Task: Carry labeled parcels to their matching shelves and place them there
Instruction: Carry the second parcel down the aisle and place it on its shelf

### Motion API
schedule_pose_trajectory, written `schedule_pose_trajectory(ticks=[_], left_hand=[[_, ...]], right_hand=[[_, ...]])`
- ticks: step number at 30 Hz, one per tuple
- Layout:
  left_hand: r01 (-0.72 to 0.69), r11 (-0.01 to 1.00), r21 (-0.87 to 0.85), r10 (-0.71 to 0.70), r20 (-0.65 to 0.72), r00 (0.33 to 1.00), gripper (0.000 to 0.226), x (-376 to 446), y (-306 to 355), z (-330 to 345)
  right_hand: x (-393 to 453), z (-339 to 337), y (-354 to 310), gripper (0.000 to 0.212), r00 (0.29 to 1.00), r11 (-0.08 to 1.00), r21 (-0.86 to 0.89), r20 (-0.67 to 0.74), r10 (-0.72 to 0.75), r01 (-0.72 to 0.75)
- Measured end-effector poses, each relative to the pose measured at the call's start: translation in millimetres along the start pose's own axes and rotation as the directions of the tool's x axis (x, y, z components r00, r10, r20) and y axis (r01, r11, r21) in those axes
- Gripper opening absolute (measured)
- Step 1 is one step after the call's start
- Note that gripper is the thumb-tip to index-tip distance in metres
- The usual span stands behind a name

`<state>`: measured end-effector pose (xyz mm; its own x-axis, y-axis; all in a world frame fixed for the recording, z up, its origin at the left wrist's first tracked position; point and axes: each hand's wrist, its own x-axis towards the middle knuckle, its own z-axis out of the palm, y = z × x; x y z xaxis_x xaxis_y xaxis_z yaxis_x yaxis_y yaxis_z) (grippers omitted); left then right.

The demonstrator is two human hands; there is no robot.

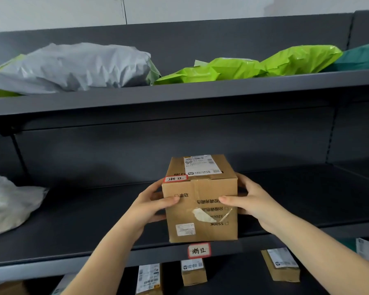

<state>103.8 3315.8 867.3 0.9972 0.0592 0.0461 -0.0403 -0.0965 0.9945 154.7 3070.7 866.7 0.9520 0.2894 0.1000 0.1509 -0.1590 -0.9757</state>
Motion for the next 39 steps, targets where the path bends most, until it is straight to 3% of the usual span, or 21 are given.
schedule_pose_trajectory(ticks=[2, 11, 24, 39], left_hand=[[-0.008, 1.0, -0.017, 0.007, -0.031, 0.999, 0.056, 4, -3, -2], [-0.042, 0.998, -0.044, 0.036, -0.116, 0.993, 0.05, 21, -6, -3], [-0.033, 0.997, -0.076, 0.026, -0.098, 0.995, 0.04, 60, -6, -5], [-0.018, 0.998, -0.064, 0.012, -0.094, 0.996, 0.05, 67, -11, -8]], right_hand=[[6, 2, 0, 0.078, 1.0, 1.0, -0.005, -0.002, 0.003, -0.003], [35, 10, 4, 0.077, 1.0, 1.0, 0.013, -0.008, 0.019, -0.019], [73, 14, 4, 0.074, 0.999, 0.998, 0.058, -0.018, 0.039, -0.038], [82, 12, 8, 0.074, 0.999, 0.995, 0.095, -0.018, 0.037, -0.035]])
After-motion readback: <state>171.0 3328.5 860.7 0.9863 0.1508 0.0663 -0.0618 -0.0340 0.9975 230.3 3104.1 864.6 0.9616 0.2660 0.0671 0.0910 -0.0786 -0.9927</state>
